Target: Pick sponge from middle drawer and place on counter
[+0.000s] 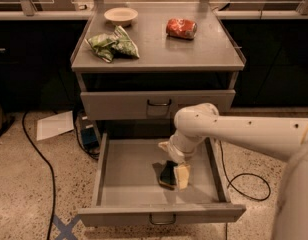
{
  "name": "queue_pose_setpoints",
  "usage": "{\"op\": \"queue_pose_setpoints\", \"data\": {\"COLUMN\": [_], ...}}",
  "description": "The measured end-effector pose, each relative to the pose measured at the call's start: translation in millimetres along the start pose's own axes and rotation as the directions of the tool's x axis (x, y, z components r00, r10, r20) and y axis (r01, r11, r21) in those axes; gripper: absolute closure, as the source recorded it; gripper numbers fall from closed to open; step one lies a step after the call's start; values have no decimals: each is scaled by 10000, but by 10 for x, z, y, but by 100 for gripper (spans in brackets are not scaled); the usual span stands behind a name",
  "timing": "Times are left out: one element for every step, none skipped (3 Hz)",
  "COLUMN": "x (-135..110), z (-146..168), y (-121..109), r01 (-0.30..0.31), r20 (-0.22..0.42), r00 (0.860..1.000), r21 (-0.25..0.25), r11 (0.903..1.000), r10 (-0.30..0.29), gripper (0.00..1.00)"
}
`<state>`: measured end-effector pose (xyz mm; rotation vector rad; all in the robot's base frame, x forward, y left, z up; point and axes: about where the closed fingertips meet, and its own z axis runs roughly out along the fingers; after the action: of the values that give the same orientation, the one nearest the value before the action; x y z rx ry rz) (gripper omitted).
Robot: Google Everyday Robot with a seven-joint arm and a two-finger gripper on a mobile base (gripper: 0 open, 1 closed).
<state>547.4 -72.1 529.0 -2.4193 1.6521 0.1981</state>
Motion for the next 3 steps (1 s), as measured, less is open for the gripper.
{"op": "queue_pose_setpoints", "data": {"x": [-1, 39, 41], "z": [439, 763, 825], "y": [-137, -192, -205], "r01": [-215, -716, -1054], "r20": [-417, -955, -1071], "r00": [9989, 9929, 9888], "r21": [-62, -80, -55], "r11": [9997, 9974, 9944], "r10": [212, 705, 1042], "gripper": [0, 0, 0]}}
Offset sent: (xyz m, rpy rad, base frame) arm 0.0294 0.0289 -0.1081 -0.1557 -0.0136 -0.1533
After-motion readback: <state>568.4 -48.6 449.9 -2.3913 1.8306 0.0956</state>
